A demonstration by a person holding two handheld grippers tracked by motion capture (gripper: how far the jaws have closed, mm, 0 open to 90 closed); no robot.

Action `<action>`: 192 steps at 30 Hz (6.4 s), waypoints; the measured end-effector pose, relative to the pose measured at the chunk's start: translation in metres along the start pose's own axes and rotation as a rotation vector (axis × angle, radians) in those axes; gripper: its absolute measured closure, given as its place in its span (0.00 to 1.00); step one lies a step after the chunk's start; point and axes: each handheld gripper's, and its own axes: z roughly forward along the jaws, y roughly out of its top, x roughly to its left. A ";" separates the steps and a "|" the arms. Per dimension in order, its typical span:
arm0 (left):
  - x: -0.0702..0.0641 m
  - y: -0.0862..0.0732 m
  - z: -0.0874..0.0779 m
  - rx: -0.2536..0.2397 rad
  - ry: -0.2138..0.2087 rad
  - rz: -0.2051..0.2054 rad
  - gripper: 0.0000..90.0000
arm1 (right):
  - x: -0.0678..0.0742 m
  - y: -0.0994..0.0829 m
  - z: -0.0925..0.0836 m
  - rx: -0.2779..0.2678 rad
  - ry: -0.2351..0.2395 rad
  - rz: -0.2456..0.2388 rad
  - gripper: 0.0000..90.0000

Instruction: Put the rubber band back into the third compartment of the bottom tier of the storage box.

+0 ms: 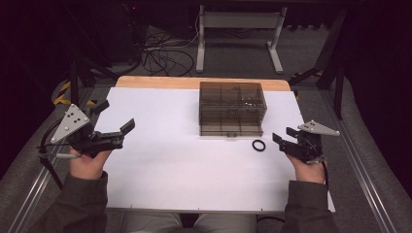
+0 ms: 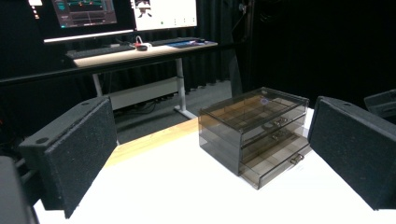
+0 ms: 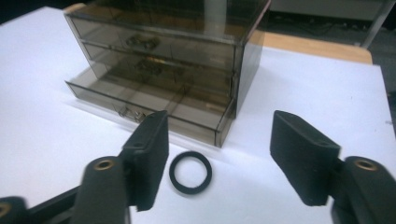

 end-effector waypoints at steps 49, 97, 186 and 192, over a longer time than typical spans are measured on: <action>0.001 -0.004 0.002 0.009 0.007 -0.011 0.03 | 0.002 -0.032 0.066 0.177 -0.032 0.033 0.80; 0.004 -0.008 0.006 0.017 -0.010 -0.041 0.03 | 0.010 -0.036 0.079 0.209 -0.039 -0.021 0.96; 0.003 -0.015 0.008 0.044 0.026 -0.021 0.04 | 0.010 0.005 0.119 0.060 -0.048 -0.021 0.96; 0.004 -0.016 0.007 0.042 0.029 -0.025 0.04 | 0.009 0.003 0.123 0.068 -0.047 -0.021 0.96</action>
